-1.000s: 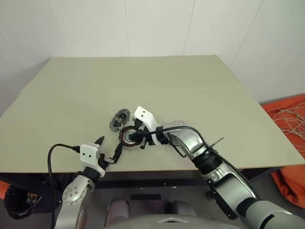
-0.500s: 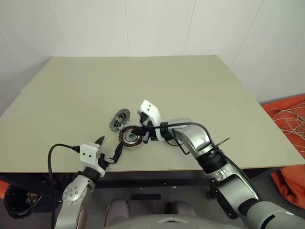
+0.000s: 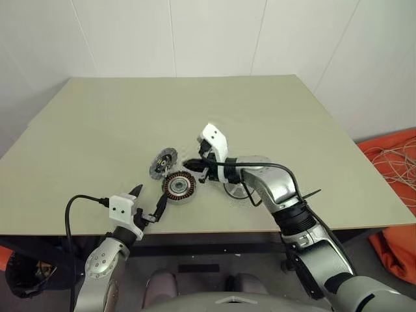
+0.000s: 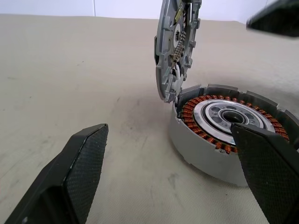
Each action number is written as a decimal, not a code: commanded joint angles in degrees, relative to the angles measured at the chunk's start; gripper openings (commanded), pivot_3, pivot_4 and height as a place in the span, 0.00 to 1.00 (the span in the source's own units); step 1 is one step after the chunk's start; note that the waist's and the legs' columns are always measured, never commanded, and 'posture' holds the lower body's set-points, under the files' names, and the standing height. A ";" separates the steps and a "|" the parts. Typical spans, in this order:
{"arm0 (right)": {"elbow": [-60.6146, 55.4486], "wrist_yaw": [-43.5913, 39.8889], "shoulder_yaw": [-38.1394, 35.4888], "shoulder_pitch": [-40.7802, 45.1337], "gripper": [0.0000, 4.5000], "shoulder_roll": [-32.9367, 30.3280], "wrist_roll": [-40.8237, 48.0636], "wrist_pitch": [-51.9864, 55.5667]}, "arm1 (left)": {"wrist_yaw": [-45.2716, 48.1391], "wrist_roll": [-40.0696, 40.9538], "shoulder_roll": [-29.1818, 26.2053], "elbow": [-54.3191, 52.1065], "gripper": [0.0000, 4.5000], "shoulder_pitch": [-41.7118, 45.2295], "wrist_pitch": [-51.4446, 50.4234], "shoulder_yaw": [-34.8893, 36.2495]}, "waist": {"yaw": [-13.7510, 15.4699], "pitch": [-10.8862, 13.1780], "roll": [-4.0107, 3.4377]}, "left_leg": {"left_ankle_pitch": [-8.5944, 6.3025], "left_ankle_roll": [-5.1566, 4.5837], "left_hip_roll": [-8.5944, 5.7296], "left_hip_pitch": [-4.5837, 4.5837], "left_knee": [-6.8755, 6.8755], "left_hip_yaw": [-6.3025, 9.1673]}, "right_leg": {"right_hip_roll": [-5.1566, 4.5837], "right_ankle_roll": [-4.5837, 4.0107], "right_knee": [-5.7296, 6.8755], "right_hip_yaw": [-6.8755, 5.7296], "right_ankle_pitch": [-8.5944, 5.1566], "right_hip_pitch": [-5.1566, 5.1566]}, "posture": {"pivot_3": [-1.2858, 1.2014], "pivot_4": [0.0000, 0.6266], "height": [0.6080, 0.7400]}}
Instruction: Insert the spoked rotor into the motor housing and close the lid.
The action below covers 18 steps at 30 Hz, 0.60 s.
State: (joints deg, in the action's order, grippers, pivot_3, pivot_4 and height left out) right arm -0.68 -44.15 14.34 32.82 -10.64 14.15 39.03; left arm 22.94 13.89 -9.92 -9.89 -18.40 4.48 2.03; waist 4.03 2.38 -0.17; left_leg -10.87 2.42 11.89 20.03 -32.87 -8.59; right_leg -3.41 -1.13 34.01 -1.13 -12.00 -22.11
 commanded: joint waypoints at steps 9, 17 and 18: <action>-3.20 -0.76 -14.21 -0.94 0.00 -15.76 6.07 4.83 | -0.64 0.58 -0.10 -3.04 1.00 -0.08 -0.79 0.19 | 0.11 0.00 0.01 | 0.00 0.00 -0.02 -0.05 -0.01 -0.01 | 0.03 0.00 -0.01 -0.01 0.00 0.05 | 0.52 0.00 1.00; 4.18 -4.21 -17.24 -4.95 0.50 -23.60 7.39 4.59 | -0.54 0.74 -0.23 -3.85 1.00 -0.41 -1.52 0.07 | 0.06 0.02 -0.02 | 0.00 -0.01 -0.02 -0.01 -0.10 -0.04 | 0.02 -0.01 -0.01 -0.01 0.01 0.04 | 0.52 0.00 1.00; 5.25 -4.84 -17.61 -5.24 0.57 -24.42 7.76 5.11 | -0.34 0.80 -0.25 -3.54 1.00 -0.56 -1.25 0.16 | 0.07 0.01 -0.03 | 0.00 -0.01 -0.02 -0.01 -0.11 -0.04 | 0.02 -0.01 -0.01 -0.01 0.01 0.05 | 0.52 0.00 1.00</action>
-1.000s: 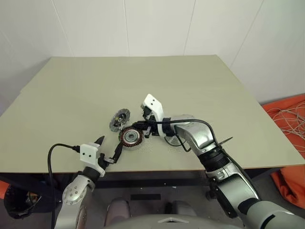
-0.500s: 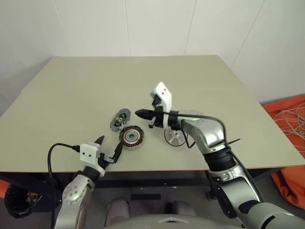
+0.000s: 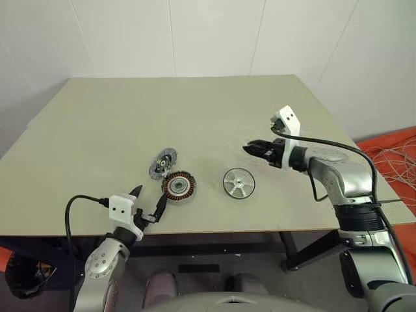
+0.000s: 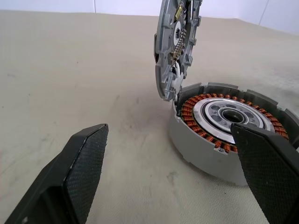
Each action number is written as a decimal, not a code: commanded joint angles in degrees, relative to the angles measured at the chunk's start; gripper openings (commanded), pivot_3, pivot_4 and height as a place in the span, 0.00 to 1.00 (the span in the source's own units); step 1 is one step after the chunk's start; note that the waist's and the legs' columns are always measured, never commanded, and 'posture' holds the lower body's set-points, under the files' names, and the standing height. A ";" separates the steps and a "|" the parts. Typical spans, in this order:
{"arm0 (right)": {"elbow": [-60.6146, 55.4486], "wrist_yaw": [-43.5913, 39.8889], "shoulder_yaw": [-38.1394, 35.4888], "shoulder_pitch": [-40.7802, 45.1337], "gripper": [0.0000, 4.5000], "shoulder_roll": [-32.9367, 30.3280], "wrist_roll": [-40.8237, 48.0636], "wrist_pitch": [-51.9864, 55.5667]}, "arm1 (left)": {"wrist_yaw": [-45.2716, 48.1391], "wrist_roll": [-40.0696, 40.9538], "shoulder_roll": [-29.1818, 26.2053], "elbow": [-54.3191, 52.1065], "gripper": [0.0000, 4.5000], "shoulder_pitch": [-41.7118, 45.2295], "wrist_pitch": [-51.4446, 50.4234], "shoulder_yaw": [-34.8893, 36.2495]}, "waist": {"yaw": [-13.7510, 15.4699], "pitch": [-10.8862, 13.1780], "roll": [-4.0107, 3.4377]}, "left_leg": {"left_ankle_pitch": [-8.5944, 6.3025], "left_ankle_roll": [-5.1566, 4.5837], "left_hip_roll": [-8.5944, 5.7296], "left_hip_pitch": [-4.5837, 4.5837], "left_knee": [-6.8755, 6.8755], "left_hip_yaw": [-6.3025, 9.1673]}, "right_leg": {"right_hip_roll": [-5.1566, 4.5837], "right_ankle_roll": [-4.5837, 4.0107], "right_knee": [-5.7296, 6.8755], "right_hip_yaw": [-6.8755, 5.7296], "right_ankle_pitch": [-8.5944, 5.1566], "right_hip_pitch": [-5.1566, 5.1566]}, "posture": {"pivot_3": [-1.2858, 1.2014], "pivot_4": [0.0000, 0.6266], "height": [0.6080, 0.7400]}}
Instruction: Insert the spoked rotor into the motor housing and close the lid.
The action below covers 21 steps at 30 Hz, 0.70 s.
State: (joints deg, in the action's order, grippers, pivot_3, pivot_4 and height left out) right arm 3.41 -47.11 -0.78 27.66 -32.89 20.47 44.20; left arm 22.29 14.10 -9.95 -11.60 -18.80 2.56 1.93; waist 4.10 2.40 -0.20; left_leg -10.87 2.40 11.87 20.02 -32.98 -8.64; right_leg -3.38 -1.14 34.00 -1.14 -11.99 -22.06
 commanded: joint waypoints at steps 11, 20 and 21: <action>8.81 -10.38 -2.27 -0.01 0.99 -7.91 6.79 11.90 | 1.04 0.46 0.19 1.89 1.00 0.76 2.42 0.40 | 0.02 0.00 -0.06 | 0.00 -0.02 0.00 -0.01 -0.09 0.00 | -0.01 -0.01 0.00 -0.05 0.01 0.07 | 0.52 0.00 1.00; 9.76 -11.82 -1.67 -0.28 0.99 -6.12 10.10 20.27 | 0.42 0.24 0.49 0.78 1.00 0.48 1.95 0.11 | 0.22 -0.01 -0.12 | 0.00 -0.02 0.01 -0.02 -0.11 0.00 | 0.00 -0.06 0.00 -0.10 0.03 0.09 | 0.52 0.00 1.00; 9.63 -11.39 -1.92 -0.36 0.99 -5.50 10.52 21.08 | 0.42 0.28 0.45 0.63 1.00 0.43 1.88 0.14 | 0.22 -0.01 -0.12 | 0.00 -0.02 0.01 -0.02 -0.12 0.00 | 0.00 -0.05 0.00 -0.10 0.03 0.09 | 0.52 0.00 1.00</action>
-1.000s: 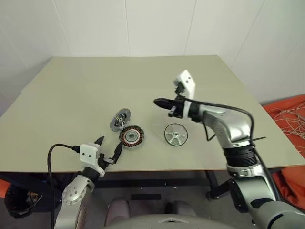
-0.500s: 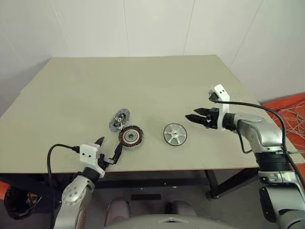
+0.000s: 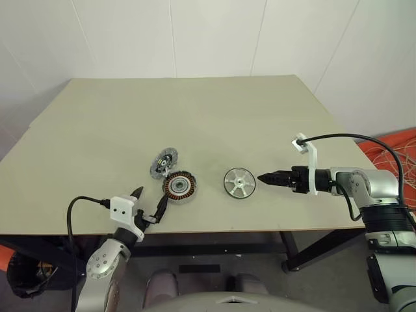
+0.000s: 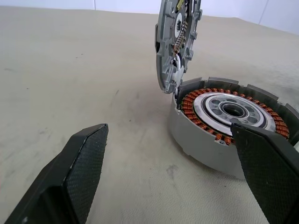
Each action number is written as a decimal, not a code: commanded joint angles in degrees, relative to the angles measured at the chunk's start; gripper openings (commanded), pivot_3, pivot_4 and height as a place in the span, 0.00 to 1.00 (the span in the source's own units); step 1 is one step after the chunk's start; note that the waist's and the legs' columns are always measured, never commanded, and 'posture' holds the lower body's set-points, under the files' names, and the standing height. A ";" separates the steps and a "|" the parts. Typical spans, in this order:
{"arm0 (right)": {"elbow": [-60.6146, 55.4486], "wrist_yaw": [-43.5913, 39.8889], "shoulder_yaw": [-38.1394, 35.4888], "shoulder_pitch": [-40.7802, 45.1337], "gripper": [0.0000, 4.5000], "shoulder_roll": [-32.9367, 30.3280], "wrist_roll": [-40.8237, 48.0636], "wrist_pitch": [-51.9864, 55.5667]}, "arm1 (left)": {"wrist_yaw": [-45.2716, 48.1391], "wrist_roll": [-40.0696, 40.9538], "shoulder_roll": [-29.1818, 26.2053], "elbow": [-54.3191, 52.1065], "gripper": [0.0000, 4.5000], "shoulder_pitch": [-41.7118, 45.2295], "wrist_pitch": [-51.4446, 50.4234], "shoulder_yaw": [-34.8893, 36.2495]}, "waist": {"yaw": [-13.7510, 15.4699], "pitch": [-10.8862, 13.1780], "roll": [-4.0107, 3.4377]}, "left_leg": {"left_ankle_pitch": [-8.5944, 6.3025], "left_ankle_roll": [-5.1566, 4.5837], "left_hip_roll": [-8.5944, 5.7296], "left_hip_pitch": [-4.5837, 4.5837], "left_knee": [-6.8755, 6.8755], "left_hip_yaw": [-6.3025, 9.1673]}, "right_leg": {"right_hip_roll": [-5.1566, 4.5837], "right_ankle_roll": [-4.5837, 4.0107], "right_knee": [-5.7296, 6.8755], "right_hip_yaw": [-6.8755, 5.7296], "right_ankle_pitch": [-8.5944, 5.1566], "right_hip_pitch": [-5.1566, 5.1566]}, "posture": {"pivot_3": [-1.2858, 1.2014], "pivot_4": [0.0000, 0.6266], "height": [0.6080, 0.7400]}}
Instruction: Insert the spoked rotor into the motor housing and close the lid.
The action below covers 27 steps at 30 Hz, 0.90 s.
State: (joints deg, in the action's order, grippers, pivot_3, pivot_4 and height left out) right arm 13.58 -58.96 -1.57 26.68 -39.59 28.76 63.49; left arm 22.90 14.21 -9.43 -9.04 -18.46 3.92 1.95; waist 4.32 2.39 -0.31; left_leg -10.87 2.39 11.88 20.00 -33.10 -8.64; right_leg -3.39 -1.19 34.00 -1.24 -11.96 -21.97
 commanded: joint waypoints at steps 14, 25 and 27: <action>-3.62 6.63 -2.74 -1.43 0.99 8.09 6.23 6.75 | -0.10 0.33 -0.60 -3.00 1.00 0.53 -0.60 0.11 | 0.09 0.00 0.00 | 0.00 0.00 0.01 -0.01 0.00 0.01 | 0.00 0.02 0.00 -0.01 -0.01 -0.01 | 0.52 0.00 1.00; -4.23 7.70 -3.63 -2.34 0.30 8.13 8.19 8.40 | -0.29 0.39 -0.41 -3.66 1.00 0.23 -1.05 0.07 | 0.16 0.01 0.00 | 0.00 0.00 0.00 0.02 0.00 0.01 | -0.01 0.02 -0.01 -0.01 -0.01 -0.03 | 0.52 0.00 1.00; -4.14 7.78 -3.56 -2.38 0.16 8.01 8.25 8.41 | -0.24 0.43 -0.42 -3.63 1.00 0.25 -1.13 0.09 | 0.14 0.01 0.00 | 0.00 0.00 0.00 0.02 0.01 0.01 | -0.02 0.02 0.00 -0.01 -0.01 -0.03 | 0.52 0.00 1.00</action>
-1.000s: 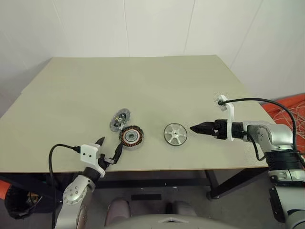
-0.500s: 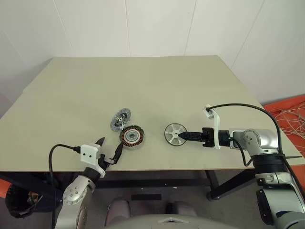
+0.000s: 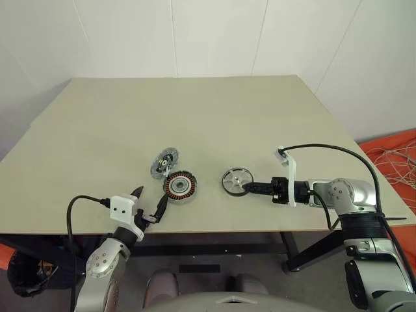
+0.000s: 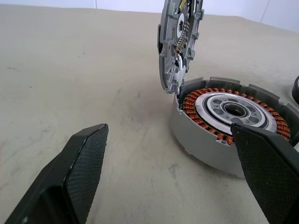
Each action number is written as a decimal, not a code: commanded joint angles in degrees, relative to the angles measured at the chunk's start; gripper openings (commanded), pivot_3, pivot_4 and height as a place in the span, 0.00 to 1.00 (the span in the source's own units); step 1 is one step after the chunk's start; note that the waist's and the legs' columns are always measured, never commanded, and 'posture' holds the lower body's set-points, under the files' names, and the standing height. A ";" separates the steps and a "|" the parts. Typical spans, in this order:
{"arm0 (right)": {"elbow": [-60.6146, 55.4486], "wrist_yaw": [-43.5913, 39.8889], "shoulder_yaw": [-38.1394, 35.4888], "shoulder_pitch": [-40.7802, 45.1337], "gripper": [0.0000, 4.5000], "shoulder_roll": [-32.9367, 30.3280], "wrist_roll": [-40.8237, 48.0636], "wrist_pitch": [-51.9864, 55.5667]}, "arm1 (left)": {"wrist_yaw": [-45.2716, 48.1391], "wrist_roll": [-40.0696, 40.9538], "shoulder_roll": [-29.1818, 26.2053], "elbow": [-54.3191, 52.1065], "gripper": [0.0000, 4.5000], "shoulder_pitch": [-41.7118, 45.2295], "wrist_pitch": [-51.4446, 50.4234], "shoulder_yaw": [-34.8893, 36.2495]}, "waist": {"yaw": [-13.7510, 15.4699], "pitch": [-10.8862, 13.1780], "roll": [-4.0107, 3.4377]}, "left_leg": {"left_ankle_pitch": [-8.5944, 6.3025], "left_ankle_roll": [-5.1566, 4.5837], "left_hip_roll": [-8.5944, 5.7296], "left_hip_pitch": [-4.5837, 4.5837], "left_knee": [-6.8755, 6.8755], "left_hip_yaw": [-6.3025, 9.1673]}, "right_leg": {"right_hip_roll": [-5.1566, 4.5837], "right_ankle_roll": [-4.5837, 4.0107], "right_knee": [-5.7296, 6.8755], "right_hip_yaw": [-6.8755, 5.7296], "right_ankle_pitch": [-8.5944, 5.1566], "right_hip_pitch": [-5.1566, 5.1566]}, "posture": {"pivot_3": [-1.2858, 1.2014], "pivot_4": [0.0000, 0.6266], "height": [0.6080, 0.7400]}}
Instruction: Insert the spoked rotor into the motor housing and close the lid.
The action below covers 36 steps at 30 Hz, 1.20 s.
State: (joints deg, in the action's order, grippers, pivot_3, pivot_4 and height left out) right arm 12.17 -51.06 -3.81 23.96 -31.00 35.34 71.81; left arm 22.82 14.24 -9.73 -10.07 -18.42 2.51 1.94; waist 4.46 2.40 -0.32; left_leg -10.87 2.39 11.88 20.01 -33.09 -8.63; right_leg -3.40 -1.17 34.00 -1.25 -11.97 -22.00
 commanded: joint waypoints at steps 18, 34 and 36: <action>-8.71 14.14 -17.25 9.37 0.07 16.65 14.06 19.79 | -0.07 0.35 0.14 -1.66 1.00 0.80 0.06 -0.07 | -0.43 0.03 -0.09 | 0.01 0.02 0.01 0.01 0.03 0.00 | 0.02 0.01 0.01 0.02 0.00 -0.08 | 0.52 0.00 1.00; -5.08 35.54 -9.97 10.39 0.07 24.96 24.30 20.69 | -0.20 0.24 0.21 -1.53 1.00 -1.00 1.74 0.25 | -0.08 0.05 -0.12 | 0.05 0.11 -0.01 0.02 0.30 0.02 | -0.14 0.04 -0.03 0.01 -0.02 -0.15 | 0.52 0.00 1.00; -3.93 37.57 -9.14 9.94 0.07 24.78 25.30 20.69 | -0.24 0.11 0.21 -1.47 1.00 -1.29 2.09 0.21 | -0.08 0.05 -0.11 | 0.06 0.12 -0.01 0.03 0.30 0.02 | -0.14 0.04 -0.04 0.02 -0.02 -0.16 | 0.52 0.00 1.00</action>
State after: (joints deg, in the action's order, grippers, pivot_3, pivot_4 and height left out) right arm 8.03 -14.87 -13.23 33.52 -6.34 57.87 92.25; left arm 22.48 14.30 -9.48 -10.22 -19.65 3.41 1.88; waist 4.38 2.44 -0.43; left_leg -10.81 2.51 11.87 20.06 -32.79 -8.61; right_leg -3.55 -1.13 33.94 -1.23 -11.99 -22.16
